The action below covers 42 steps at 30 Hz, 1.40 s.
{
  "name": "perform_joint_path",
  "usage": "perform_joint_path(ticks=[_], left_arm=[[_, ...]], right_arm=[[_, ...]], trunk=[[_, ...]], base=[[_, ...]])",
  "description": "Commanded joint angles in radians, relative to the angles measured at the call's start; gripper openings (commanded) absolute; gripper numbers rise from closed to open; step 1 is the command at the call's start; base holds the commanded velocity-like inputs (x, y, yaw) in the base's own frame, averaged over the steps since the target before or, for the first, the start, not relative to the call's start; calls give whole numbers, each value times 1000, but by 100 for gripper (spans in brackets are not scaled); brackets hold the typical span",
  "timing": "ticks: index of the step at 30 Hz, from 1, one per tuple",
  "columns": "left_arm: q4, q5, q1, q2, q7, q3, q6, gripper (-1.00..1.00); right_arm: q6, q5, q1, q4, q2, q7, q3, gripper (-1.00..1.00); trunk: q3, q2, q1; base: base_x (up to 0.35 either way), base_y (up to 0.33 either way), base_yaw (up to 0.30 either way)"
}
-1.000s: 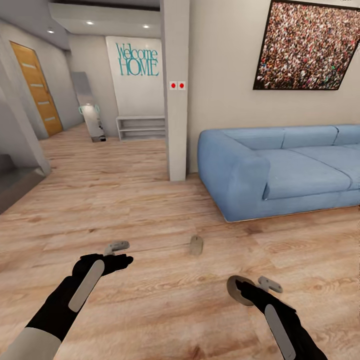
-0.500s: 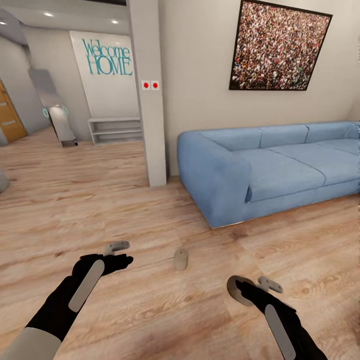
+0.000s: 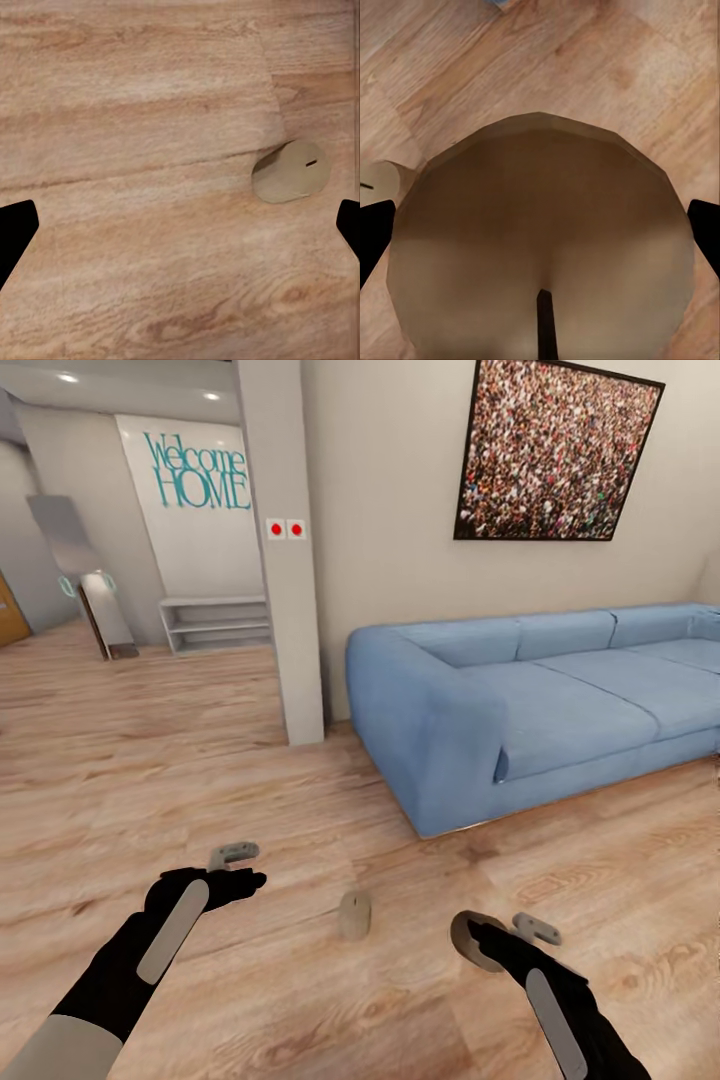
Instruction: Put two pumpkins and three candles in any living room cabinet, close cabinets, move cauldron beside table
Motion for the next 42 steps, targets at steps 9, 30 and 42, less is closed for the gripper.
perform_joint_path(ticks=[9, 30, 42], left_arm=[[-2, 11, -1, 1, 0, -2, 40, 100], [171, 10, -80, -74, 37, -7, 204, 100], [251, 11, -102, -106, 45, -6, 205, 100]], right_arm=[[4, -16, -1, -2, -4, -8, -3, -100], [4, -17, -1, -2, -7, -9, -7, -100], [4, -17, -1, -2, -7, -9, -7, -100]], trunk=[[-1, 0, 0], [-1, 0, 0], [-1, 0, 0]], base=[[337, 0, -247], [275, 0, -176], [9, 0, -2]])
